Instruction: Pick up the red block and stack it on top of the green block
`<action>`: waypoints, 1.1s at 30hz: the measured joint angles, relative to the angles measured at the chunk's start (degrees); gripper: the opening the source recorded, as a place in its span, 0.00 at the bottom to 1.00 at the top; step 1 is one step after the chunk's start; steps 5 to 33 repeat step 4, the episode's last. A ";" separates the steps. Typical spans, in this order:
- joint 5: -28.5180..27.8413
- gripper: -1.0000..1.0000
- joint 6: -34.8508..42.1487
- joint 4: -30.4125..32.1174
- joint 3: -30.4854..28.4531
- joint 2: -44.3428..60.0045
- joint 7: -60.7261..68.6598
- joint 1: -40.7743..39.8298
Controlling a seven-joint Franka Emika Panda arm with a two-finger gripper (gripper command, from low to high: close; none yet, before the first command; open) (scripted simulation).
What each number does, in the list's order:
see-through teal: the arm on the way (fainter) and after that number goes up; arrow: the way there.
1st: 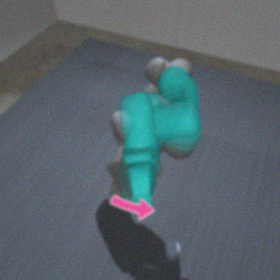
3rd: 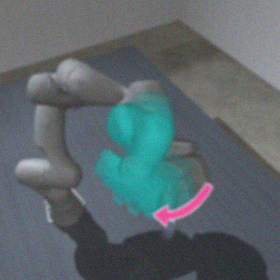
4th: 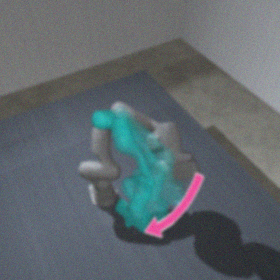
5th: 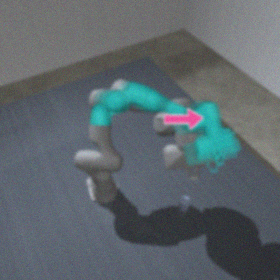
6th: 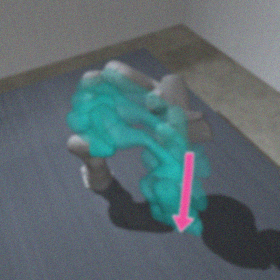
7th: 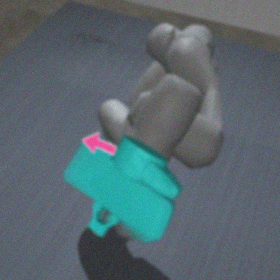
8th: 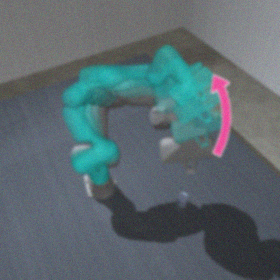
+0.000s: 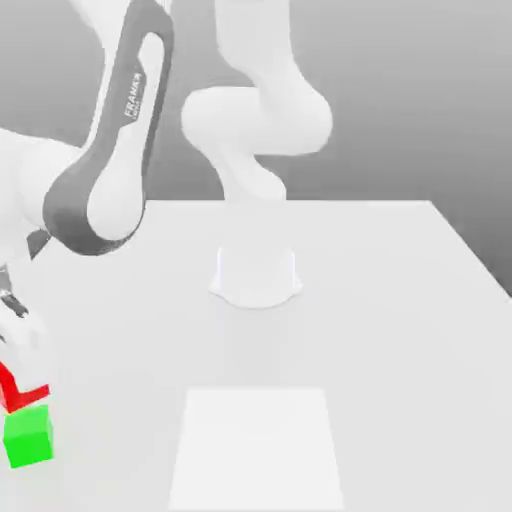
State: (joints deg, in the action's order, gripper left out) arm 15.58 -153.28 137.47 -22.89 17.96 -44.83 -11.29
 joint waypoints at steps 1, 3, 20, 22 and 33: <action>1.23 1.00 -1.15 -0.13 0.87 1.39 0.83 -0.71; 1.23 1.00 -1.15 -0.13 0.87 1.39 0.83 -0.71; 1.23 1.00 -1.15 -0.13 0.87 1.39 0.83 -0.71; 1.23 1.00 -1.15 -0.13 0.87 1.39 0.83 -0.71; 1.23 1.00 -1.15 -0.13 0.87 1.39 0.83 -0.71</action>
